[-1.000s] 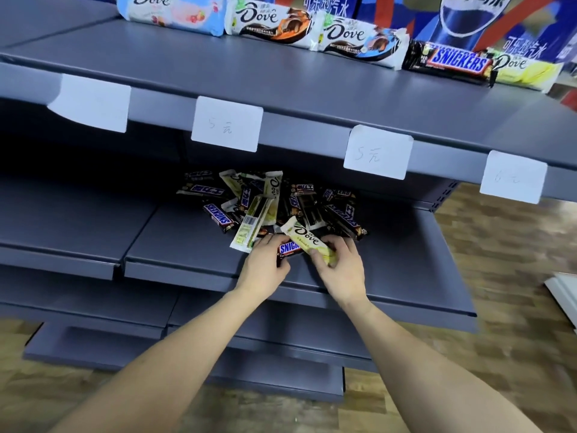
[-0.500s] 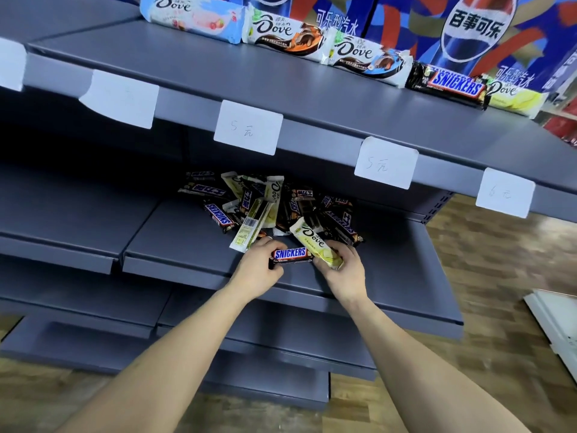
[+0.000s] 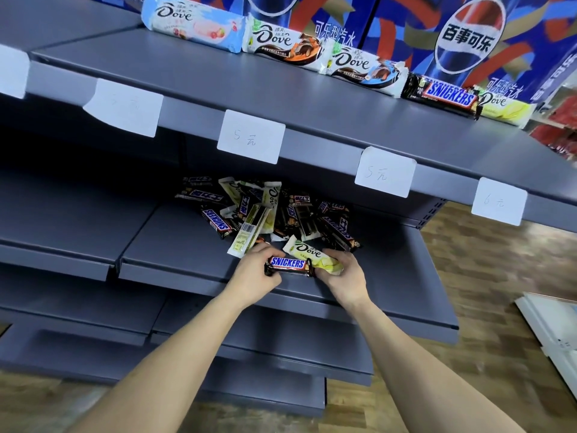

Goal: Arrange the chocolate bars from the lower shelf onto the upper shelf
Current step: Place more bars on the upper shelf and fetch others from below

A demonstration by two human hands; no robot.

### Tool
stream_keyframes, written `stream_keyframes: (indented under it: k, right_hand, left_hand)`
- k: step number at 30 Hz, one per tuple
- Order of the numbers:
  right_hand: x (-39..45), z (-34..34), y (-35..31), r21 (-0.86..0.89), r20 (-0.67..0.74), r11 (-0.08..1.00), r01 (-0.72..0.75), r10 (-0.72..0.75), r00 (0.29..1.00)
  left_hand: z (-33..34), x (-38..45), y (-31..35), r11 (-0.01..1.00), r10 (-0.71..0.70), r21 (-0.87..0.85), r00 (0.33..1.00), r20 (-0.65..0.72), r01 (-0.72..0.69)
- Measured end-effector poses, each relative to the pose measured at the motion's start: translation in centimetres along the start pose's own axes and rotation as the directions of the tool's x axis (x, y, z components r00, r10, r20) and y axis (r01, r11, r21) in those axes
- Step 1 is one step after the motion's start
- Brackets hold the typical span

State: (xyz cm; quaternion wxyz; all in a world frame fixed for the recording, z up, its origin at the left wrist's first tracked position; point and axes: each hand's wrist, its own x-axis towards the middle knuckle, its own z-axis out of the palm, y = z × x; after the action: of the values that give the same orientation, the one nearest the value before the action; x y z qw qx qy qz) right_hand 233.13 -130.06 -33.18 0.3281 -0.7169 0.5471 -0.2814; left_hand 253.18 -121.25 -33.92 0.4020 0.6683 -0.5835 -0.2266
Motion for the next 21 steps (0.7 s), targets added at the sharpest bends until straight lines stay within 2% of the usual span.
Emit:
stream_keyframes:
  k: [6,10,17,19,21]
  right_hand:
    - [0.0,0.7,0.4,-0.072,-0.016,0.994,0.082,-0.083,0.996]
    - [-0.3,1.1,0.7,-0.171,-0.089,0.978,0.12,-0.136,0.987]
    - [-3.5,2.3,0.3,-0.194,-0.283,0.98,0.039,-0.094,0.954]
    - [-4.3,2.0,-0.1,-0.281,-0.286,0.96,-0.009,-0.075,0.955]
    - [-4.6,1.2,-0.3,-0.466,-0.229,0.884,-0.029,-0.089,0.969]
  left_hand:
    - [0.9,0.1,-0.5,0.994,0.073,0.081,0.997,-0.018,-0.071]
    - [0.9,0.1,-0.8,0.992,0.094,0.083,0.995,-0.012,-0.093]
    - [0.4,-0.6,-0.6,0.998,0.064,0.007,0.998,-0.006,-0.064]
    - [-0.1,-1.6,-0.2,0.998,0.049,-0.035,0.999,0.006,-0.049]
    - [-0.5,-2.8,0.1,0.997,0.065,-0.035,0.996,0.058,-0.063]
